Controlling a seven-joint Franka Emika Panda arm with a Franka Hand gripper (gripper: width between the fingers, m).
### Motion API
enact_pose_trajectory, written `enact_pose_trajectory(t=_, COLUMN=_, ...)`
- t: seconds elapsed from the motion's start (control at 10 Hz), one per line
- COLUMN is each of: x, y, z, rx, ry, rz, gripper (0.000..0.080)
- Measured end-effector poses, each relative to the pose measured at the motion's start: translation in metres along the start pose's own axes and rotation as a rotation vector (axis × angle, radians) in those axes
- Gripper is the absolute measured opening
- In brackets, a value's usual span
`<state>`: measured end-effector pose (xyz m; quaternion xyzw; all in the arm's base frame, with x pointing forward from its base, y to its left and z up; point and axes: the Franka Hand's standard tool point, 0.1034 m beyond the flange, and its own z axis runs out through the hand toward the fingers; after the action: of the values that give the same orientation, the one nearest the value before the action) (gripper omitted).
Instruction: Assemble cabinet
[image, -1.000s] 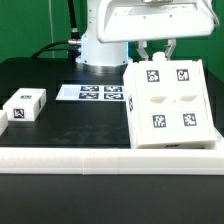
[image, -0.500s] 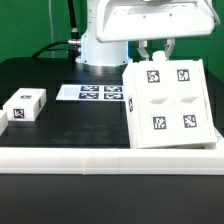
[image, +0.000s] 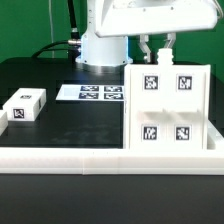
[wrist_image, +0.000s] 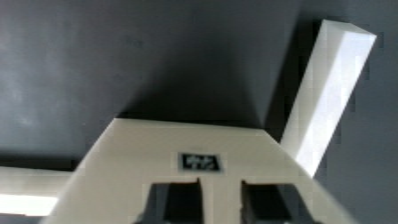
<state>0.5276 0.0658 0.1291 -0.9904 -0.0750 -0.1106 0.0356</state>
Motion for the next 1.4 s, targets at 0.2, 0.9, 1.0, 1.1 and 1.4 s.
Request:
enact_pose_trajectory(t=0.2, x=0.004, y=0.002, z=-0.001, rx=0.000, ry=0.003, rz=0.002, gripper=0.0079)
enact_pose_trajectory(t=0.9, x=0.010, y=0.007, z=-0.003, rx=-0.003, ry=0.011, rz=0.009, gripper=0.0514)
enact_pose_trajectory(t=1.0, x=0.010, y=0.007, z=-0.003, rx=-0.003, ry=0.011, rz=0.009, gripper=0.0514)
enact_pose_trajectory(t=1.1, x=0.010, y=0.007, z=-0.003, rx=-0.003, ry=0.010, rz=0.010, gripper=0.0716)
enact_pose_trajectory(t=1.4, x=-0.024, y=0.011, z=0.003, rx=-0.005, ry=-0.051, rz=0.050, gripper=0.0796)
